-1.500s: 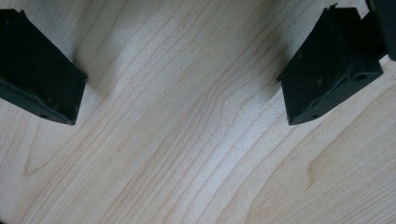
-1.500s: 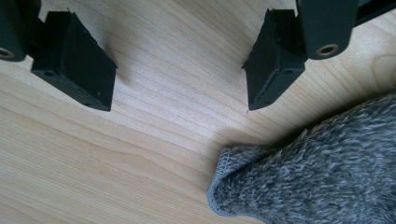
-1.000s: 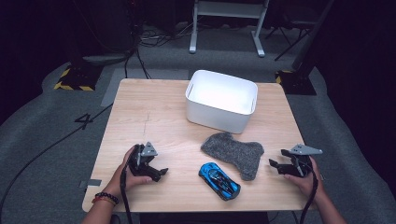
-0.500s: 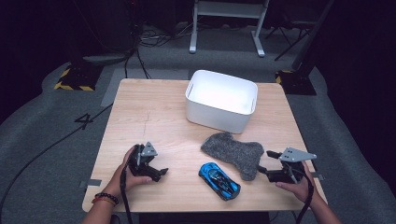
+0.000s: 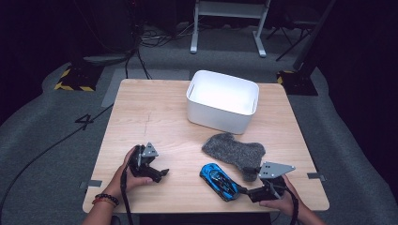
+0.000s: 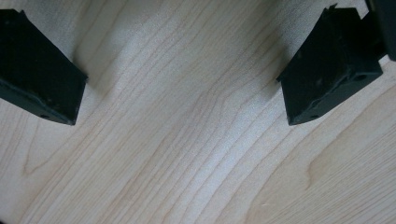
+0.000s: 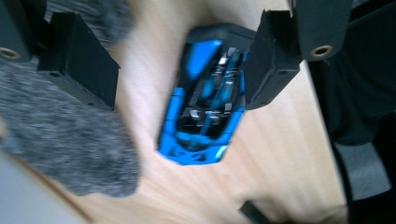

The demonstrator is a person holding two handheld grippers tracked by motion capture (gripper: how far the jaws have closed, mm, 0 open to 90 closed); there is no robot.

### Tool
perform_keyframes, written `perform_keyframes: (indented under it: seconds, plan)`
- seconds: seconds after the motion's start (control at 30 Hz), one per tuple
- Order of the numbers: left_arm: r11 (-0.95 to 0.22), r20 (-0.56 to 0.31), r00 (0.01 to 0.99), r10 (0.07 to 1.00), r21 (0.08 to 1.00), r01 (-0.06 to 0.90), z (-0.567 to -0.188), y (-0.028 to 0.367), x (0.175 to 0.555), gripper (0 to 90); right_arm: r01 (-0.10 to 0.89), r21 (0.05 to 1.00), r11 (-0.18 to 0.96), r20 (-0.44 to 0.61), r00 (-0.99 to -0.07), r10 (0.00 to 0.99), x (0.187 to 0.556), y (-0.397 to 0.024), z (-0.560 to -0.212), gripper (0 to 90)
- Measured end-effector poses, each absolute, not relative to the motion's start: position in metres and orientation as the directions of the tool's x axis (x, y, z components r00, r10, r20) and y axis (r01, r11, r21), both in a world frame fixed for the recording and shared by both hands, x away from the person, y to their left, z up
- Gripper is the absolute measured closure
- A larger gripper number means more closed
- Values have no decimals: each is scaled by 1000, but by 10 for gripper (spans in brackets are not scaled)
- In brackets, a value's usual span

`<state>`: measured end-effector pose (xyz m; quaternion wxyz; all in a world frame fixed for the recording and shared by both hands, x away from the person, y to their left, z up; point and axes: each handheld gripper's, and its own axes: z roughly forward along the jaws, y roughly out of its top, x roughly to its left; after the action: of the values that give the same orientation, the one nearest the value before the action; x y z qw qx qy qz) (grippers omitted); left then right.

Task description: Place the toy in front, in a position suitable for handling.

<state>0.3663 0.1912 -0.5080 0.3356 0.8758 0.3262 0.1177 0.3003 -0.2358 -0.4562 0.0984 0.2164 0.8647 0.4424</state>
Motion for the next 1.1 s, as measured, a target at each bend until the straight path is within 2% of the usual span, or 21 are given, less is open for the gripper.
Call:
perform_keyframes:
  seconds: [0.1, 0.33, 0.37, 0.77, 1.03, 1.1]
  plan:
    - [-562, -12, 760, 650, 665, 492, -508, 191, 366, 2, 273, 795, 541, 22, -905, 425, 294, -225, -462, 258]
    - [-560, -13, 758, 652, 666, 493, -508, 191, 366, 2, 295, 789, 539, 58, -909, 413, 291, -214, -471, 226]
    - [-561, -12, 758, 652, 665, 493, -508, 191, 366, 2, 267, 774, 574, 14, -913, 407, 288, -209, -474, 219]
    - [-563, -9, 759, 652, 665, 491, -508, 191, 366, 2, 292, 727, 622, -8, -901, 433, 295, -194, -494, 163]
    - [-563, -9, 759, 651, 665, 491, -508, 191, 366, 2, 297, 717, 630, -12, -899, 438, 295, -193, -497, 170]
    - [-562, -9, 758, 652, 665, 491, -508, 191, 366, 2, 324, 707, 628, -6, -886, 463, 296, -190, -502, 169]
